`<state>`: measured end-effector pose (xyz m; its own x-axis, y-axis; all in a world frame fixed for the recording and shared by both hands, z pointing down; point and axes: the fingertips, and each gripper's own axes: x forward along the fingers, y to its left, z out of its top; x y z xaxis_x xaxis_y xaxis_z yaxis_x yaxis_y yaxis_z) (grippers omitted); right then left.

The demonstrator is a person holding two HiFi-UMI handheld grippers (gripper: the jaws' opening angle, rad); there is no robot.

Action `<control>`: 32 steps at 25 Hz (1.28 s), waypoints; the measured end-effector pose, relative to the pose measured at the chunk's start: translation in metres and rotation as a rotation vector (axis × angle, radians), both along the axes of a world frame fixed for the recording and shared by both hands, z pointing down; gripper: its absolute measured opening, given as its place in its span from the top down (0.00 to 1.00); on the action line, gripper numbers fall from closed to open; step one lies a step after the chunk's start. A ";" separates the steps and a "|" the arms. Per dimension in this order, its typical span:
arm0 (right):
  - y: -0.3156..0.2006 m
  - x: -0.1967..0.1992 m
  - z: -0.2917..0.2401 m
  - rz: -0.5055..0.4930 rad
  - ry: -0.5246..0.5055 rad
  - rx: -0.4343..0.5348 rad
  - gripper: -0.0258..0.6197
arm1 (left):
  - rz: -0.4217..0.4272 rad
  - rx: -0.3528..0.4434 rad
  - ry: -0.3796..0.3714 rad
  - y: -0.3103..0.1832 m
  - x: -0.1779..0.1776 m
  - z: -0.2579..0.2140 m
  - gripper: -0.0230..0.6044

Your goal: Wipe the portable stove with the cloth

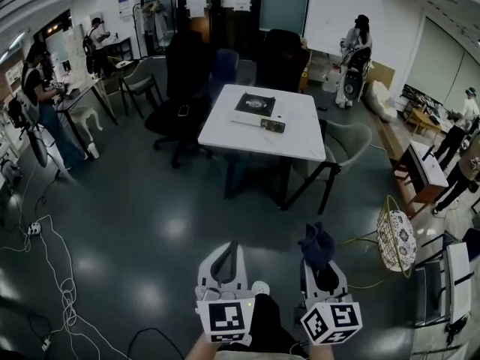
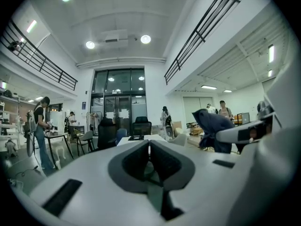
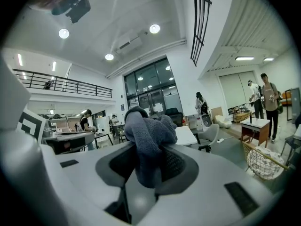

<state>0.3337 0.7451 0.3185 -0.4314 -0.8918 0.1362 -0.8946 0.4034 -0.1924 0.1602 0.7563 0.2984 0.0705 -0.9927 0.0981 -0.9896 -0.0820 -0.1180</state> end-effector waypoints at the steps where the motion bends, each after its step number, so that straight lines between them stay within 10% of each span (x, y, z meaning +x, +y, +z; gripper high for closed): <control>1: -0.010 -0.002 0.000 -0.005 0.000 0.001 0.76 | -0.008 -0.002 0.005 -0.008 -0.002 0.000 0.93; 32: -0.362 -0.032 -0.013 -0.104 -0.018 -0.007 0.76 | -0.109 -0.023 -0.026 -0.338 -0.038 -0.009 0.93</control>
<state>0.3013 0.3828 0.3052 -0.5238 -0.8412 0.1339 -0.8445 0.4923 -0.2110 0.1223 0.4181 0.2890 -0.0404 -0.9917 0.1217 -0.9895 0.0228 -0.1427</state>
